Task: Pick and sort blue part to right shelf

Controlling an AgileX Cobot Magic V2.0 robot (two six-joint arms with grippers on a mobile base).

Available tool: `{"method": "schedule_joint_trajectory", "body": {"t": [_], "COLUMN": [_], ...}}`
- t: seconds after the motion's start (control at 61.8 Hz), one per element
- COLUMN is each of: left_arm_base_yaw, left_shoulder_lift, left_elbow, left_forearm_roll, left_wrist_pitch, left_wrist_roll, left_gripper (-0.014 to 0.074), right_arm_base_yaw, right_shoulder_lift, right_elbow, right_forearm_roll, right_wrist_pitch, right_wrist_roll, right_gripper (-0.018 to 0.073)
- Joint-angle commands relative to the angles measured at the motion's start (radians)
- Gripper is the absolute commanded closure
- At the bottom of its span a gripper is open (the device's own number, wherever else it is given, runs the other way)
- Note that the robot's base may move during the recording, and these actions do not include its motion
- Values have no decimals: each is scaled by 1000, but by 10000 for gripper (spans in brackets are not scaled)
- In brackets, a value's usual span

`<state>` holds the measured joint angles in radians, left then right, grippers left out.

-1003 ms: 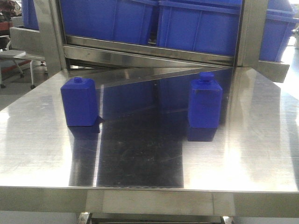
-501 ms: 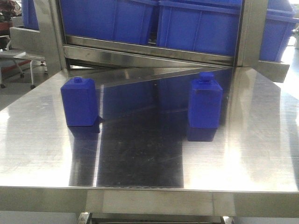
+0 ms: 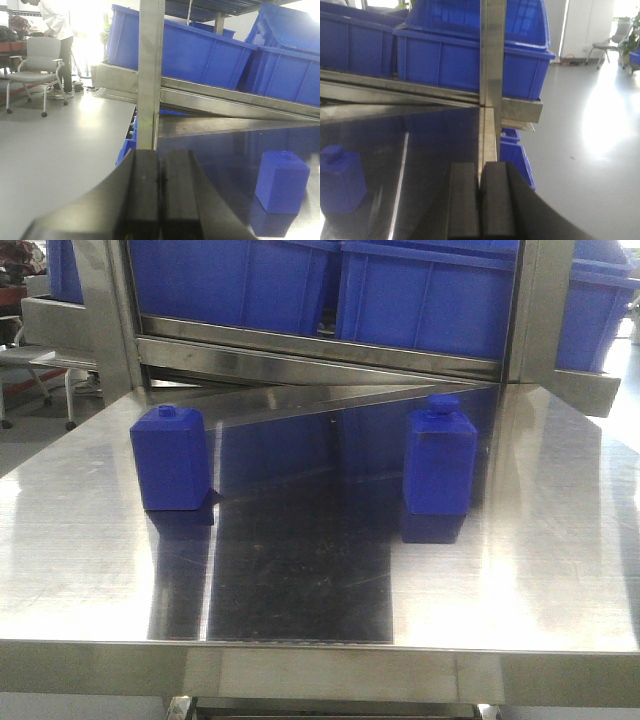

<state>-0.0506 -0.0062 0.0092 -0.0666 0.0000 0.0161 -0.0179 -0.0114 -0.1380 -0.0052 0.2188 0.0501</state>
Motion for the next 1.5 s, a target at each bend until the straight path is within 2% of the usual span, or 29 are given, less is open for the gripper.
{"method": "schedule_joint_trajectory", "body": {"t": [0.0, 0.178, 0.437, 0.501, 0.615, 0.728, 0.825, 0.97, 1.051, 1.181, 1.229, 1.31, 1.391, 1.488], "left_arm_base_yaw": [-7, -7, -7, -7, -7, -7, -7, -7, -7, -7, -7, -7, -7, -7], "left_shoulder_lift": [-23, -23, -23, -23, -23, -23, -23, -23, -23, -23, -23, -23, -23, -23], "left_elbow": [21, 21, 21, 21, 21, 21, 21, 21, 21, 21, 21, 21, 21, 21], "left_forearm_roll": [-9, -9, -9, -9, -9, -9, -9, -9, -9, -9, -9, -9, -9, -9], "left_wrist_pitch": [-91, -91, -91, -91, -91, -91, -91, -91, -91, -91, -91, -91, -91, -91], "left_wrist_roll": [-5, -5, -5, -5, -5, -5, -5, -5, -5, -5, -5, -5, -5, -5], "left_gripper": [472, 472, 473, 473, 472, 473, 472, 473, 472, 473, 472, 472, 473, 473], "right_arm_base_yaw": [-6, -6, -6, -5, 19, 75, 130, 197, 236, 299, 318, 347, 375, 416], "right_shoulder_lift": [32, 159, 402, 463, 548, 626, 701, 834, 913, 1034, 1077, 1146, 1211, 1302], "right_elbow": [-82, -159, -289, -319, -366, -410, -457, -544, -594, -677, -715, -771, -837, -921], "right_forearm_roll": [-7, -6, -5, -42, -130, -204, -244, -245, -245, -244, -242, -235, -229, -228], "right_wrist_pitch": [-2, 78, 69, 86, 140, 189, 265, 383, 421, 463, 489, 547, 642, 755], "right_wrist_roll": [-1, -1, 11, 49, 208, 347, 374, 374, 375, 385, 425, 502, 558, 562], "right_gripper": [504, 504, 504, 504, 504, 504, 500, 488, 419, 171, 78, -27, -60, -53]}}
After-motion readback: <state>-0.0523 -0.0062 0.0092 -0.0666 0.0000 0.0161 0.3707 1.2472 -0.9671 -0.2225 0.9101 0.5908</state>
